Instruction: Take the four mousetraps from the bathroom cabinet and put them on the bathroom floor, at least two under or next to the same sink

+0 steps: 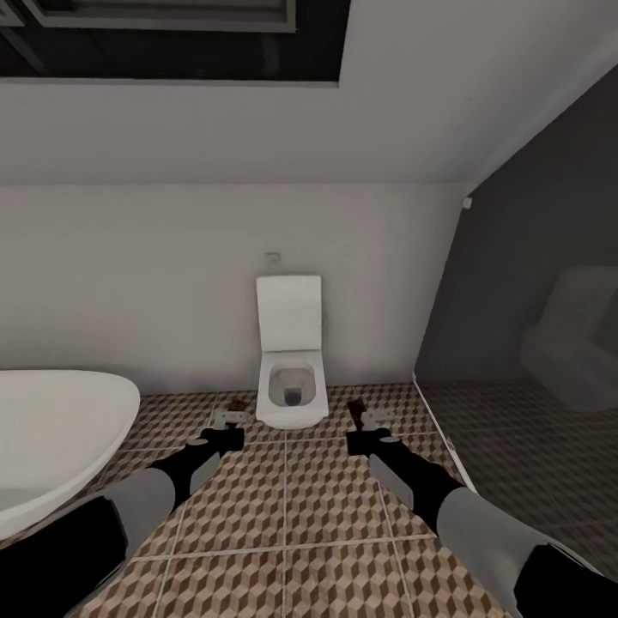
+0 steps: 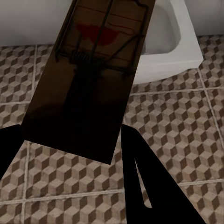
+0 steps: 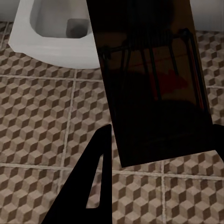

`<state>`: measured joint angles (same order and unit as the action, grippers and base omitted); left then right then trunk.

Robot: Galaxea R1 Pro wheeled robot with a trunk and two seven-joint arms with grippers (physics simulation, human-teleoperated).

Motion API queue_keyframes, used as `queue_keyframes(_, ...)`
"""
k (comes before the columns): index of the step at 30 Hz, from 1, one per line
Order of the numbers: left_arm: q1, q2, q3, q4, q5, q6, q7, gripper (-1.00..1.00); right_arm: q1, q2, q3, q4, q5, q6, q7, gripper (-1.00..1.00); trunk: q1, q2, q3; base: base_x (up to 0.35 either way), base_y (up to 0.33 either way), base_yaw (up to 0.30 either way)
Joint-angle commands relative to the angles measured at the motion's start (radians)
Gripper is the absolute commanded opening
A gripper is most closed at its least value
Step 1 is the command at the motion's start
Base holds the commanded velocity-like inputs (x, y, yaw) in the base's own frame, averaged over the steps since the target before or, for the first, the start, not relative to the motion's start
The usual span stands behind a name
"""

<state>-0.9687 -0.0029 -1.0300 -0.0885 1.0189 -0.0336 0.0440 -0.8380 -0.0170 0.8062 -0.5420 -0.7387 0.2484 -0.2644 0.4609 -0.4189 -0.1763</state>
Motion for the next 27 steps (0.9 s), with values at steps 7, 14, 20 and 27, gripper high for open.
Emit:
queue_keyframes(7, 0.008, -0.002, -0.009, -0.003, 0.003, -0.002, 0.007, -1.0, -0.002, -0.005, 0.008, -0.004, -0.01, 0.003, -0.01, -1.0, 0.008, -0.016, -0.008, 0.0, 0.0, 0.0)
queue_keyframes(14, 0.011, -0.003, -0.009, -0.003, 0.003, -0.002, 0.007, -1.0, -0.001, -0.006, 0.008, -0.004, -0.01, 0.003, -0.01, -1.0, 0.035, -0.065, -0.032, 0.0, 0.0, 0.0)
queue_keyframes(20, 0.011, -0.003, -0.009, -0.004, 0.003, -0.002, 0.007, -1.0, -0.001, -0.006, 0.008, -0.01, -0.01, 0.003, -0.01, -1.0, 0.058, -0.107, -0.055, 0.0, 0.0, 0.0)
queue_keyframes(27, 0.014, -0.015, -0.009, -0.004, 0.003, -0.002, 0.007, -1.0, -0.001, -0.006, 0.008, -0.011, -0.01, 0.003, -0.01, -1.0, 0.085, -0.156, -0.085, 0.0, 0.0, 0.0)
